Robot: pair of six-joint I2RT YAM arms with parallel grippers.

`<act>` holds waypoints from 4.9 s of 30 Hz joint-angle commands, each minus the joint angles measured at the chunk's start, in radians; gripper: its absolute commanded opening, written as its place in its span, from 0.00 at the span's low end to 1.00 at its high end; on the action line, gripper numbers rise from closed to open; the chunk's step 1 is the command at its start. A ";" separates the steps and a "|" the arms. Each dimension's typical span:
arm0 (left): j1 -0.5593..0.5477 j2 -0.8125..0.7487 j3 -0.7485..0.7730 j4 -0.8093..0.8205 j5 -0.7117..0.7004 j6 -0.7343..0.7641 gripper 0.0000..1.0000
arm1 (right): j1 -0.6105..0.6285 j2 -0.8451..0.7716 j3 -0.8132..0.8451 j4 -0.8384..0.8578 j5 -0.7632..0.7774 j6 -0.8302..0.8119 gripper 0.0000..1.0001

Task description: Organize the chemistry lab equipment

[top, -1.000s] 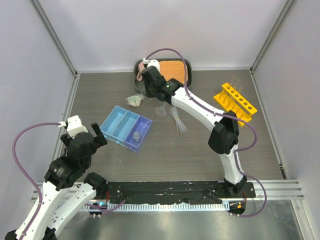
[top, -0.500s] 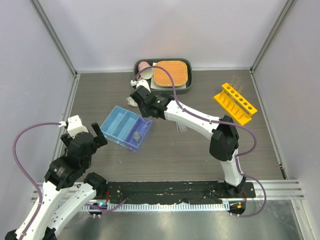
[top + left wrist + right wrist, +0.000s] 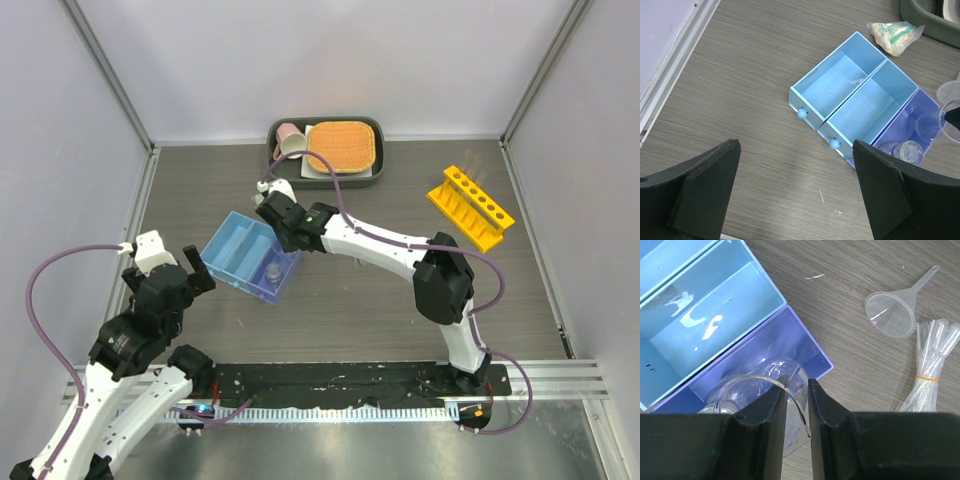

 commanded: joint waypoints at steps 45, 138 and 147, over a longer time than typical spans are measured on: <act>-0.001 0.018 0.026 0.029 -0.004 0.009 1.00 | 0.003 -0.026 -0.068 0.126 0.054 -0.027 0.53; -0.001 0.028 0.020 0.045 0.013 0.026 1.00 | -0.179 0.296 0.325 0.482 -0.035 0.070 0.01; -0.001 0.032 0.018 0.049 0.025 0.031 1.00 | -0.112 0.141 0.216 0.493 0.110 -0.039 0.01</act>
